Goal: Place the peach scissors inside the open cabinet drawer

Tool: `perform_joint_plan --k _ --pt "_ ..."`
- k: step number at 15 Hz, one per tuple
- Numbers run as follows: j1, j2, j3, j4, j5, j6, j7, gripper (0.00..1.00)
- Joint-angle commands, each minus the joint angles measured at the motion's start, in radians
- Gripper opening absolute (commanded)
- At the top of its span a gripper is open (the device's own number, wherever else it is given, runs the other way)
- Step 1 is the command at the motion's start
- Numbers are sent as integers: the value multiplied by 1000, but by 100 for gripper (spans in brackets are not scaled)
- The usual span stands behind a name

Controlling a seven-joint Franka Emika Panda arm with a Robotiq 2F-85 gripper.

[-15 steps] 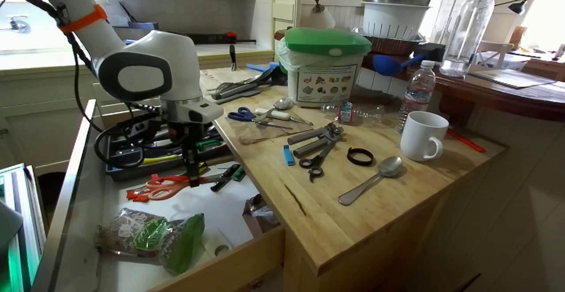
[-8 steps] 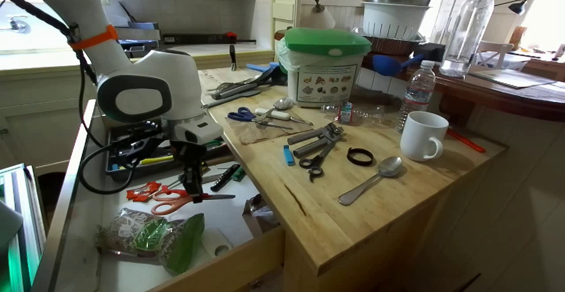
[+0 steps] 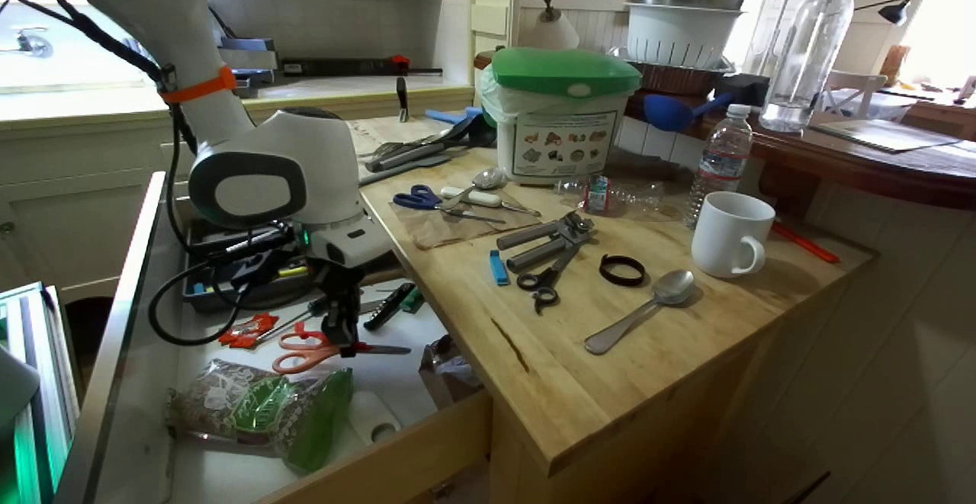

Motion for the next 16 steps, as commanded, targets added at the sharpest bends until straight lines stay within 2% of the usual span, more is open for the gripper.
perform_joint_plan --k 1,6,7,8,12,14,15,16 --pt "-5 62 30 46 83 7 -36 6" --pt "1 108 40 80 119 0 -52 6" --pt "4 115 39 84 122 -6 -51 47" --pt "17 118 27 82 119 -10 -45 48" --pt "25 54 21 10 104 24 -75 77" --pt "11 -21 38 -58 96 26 -128 93" --pt "9 -58 40 -90 86 14 -160 99" --pt "3 -93 44 -127 73 33 -199 100"
